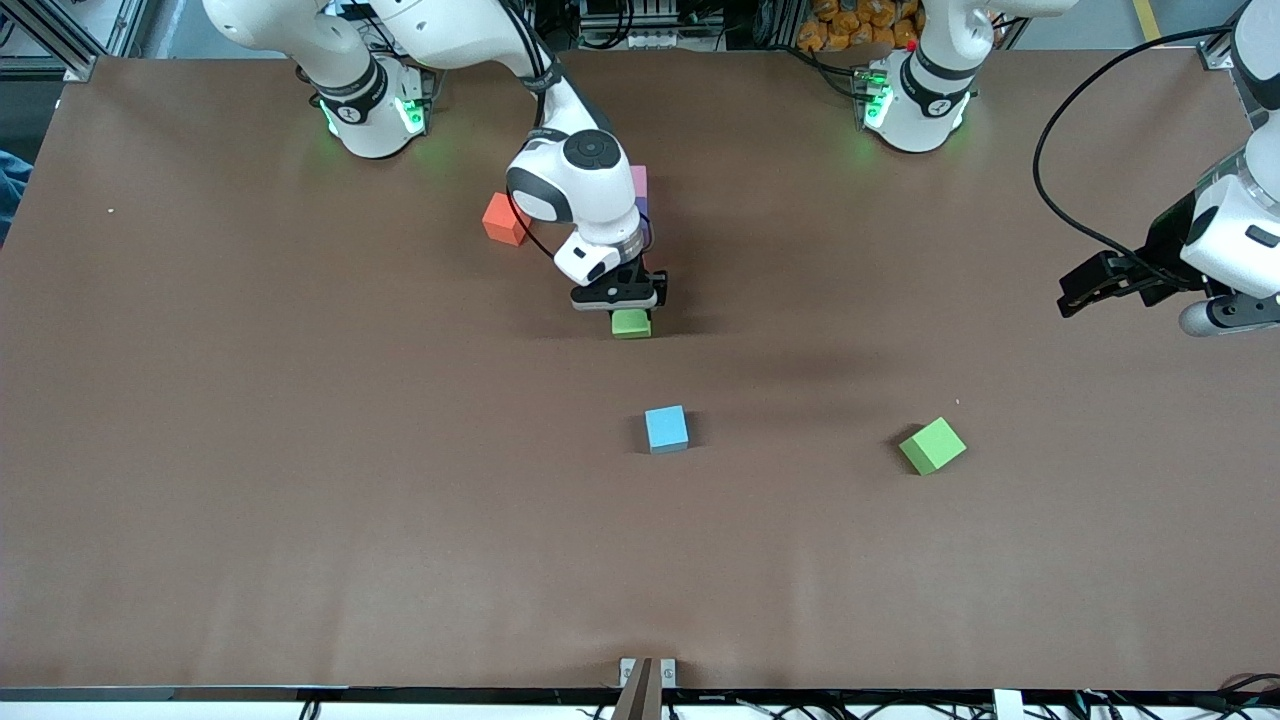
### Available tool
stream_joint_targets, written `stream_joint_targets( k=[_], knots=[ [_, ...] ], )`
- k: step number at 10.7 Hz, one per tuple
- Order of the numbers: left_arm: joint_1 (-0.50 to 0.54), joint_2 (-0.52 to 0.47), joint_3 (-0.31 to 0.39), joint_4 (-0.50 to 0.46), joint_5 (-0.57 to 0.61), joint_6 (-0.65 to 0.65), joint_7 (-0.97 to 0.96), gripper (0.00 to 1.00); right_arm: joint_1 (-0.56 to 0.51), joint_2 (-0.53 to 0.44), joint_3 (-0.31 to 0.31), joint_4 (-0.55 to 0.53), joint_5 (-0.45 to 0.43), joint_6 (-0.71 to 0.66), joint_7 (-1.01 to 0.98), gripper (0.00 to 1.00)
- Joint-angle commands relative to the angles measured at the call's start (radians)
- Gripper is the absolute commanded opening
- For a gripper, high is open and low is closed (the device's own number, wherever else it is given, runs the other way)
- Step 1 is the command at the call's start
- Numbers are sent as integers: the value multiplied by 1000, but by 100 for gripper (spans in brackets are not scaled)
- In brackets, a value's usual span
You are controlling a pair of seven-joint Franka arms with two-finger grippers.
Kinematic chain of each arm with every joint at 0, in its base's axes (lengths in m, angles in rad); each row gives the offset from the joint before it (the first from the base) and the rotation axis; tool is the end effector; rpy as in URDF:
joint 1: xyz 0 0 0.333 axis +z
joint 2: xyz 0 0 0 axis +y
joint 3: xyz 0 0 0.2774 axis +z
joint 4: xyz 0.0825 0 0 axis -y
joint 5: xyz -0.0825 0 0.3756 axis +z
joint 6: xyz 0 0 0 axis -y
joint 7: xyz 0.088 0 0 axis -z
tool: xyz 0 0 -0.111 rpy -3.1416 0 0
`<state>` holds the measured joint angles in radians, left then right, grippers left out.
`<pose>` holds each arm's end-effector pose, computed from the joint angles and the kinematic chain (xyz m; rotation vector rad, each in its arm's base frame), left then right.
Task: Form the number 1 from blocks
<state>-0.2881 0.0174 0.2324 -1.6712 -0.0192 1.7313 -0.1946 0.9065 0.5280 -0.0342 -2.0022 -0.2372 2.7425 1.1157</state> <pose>0.5615 -0.0340 0.5398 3.1128 0.2205 0.0639 0.3806 0.4674 0.1803 -3.0183 0.0421 -0.3406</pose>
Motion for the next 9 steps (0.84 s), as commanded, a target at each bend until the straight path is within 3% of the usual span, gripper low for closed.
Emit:
stream_joint_targets(
  k=[1, 5, 8, 9],
  knots=[
    [7, -14, -8, 11, 21, -21, 23, 100, -6, -54, -6, -23, -27, -18, 29, 100],
    [9, -20, -10, 13, 24, -22, 21, 100, -119, -71, -3, 29, -27, -49, -17, 100],
    [15, -25, -13, 43, 22, -77, 20, 100, -259, -68, 11, 71, -13, -157, -225, 100],
    [58, -25, -54, 45, 22, -79, 20, 100, -312, -66, 25, 101, 39, -211, -329, 100]
  ],
)
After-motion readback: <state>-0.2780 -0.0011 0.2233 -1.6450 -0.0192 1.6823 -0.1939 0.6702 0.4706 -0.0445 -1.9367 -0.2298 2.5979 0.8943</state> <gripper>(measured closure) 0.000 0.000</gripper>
